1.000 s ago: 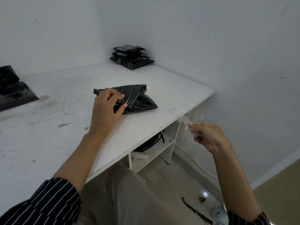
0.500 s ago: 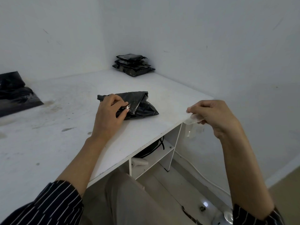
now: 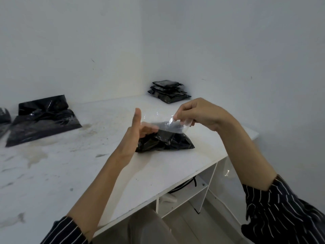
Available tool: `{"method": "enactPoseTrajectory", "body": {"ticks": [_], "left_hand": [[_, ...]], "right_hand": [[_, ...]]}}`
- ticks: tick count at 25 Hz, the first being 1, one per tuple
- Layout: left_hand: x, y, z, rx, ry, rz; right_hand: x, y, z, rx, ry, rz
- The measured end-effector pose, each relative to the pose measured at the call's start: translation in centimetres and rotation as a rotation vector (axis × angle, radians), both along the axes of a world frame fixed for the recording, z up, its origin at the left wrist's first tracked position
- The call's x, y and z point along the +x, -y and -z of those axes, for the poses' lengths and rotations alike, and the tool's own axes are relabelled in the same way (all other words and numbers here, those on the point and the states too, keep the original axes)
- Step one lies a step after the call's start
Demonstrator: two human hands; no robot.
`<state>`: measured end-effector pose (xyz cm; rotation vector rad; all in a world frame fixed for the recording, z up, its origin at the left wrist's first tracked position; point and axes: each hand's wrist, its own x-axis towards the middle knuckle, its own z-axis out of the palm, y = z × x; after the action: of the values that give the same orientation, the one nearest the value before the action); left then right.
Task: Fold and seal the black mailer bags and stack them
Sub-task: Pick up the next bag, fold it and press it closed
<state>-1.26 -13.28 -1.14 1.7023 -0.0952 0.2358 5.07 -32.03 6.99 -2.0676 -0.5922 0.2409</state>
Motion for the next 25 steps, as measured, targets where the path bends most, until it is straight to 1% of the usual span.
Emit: {"method": "enactPoseTrajectory", "body": {"ticks": [3,5,8,11,16,18,21,25], "left_hand": [[0.7,0.1,0.4,-0.034,0.023,-0.142],[1.3,0.2,1.0,-0.019,0.016,-0.253],[1.8,-0.1,1.8,-0.006,0.023,-0.318],[1.7,-0.3,2.2,0.034,0.035,-0.354],[1.8,0.1,2.2,0.186,0.055,-0.433],[1.8,0.2,2.2,0.23,0.077,-0.461],[1.8,0.2,2.3,0.274,0.089,-0.485],[1.8,0.1,2.2,0.282,0.086,-0.482]], "right_hand": [[1.6,-1.2,0.9,-0.11,-0.02,-0.069],[2.2,-1.4,1.3,-0.173,-0.033,-0.106],[2.7,-1.2,1.6,-0.252,-0.054,-0.154],[3.2,-0.9,2.0,-0.262,-0.054,-0.138],[3.6,-1.5,3.3,-0.264,-0.019,-0.077],[3.7,-1.7,3.6,-0.263,0.023,-0.059],[3.8,-2.2,4.1,-0.29,0.149,-0.005],[3.9,-2.9,4.7,-0.357,0.292,0.024]]}}
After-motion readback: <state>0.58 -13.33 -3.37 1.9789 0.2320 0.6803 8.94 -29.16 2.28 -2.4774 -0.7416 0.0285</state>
